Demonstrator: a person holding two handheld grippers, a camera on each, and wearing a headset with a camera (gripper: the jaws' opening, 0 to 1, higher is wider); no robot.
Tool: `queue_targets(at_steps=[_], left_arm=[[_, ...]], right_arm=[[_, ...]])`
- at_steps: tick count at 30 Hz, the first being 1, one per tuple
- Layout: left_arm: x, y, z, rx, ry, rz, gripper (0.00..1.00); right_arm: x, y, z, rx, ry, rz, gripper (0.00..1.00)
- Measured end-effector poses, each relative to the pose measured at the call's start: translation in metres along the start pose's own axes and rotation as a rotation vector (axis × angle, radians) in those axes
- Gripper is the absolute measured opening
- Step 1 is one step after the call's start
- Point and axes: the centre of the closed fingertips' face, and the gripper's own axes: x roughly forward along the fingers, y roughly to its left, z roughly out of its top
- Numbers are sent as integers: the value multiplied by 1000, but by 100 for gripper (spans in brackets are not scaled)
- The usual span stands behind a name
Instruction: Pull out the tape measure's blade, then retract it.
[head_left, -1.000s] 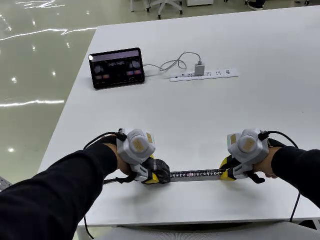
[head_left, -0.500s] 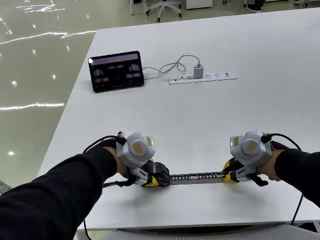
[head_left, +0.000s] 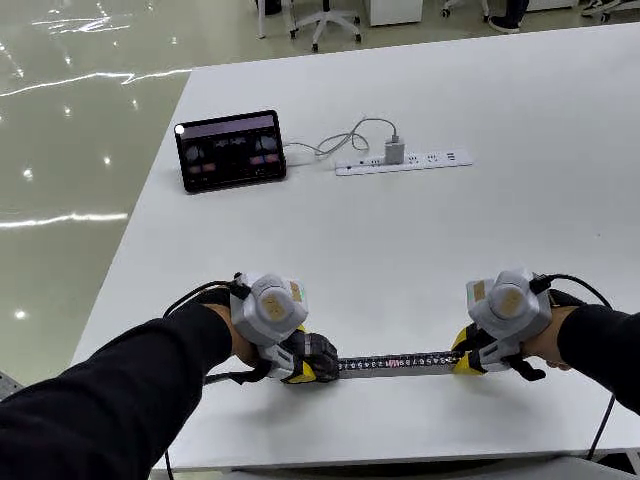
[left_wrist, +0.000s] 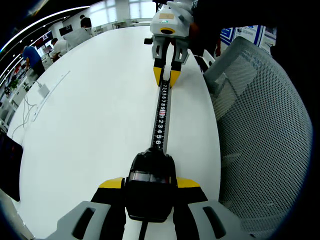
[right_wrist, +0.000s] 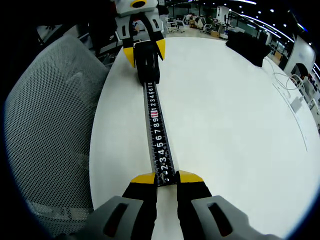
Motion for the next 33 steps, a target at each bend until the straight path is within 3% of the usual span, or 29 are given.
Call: queue_targets(at_steps=[33], left_arm=[[0,-2,1,3,7,2,32]], right_arm=[[-13,-3,-20,13,-2,-10,9]])
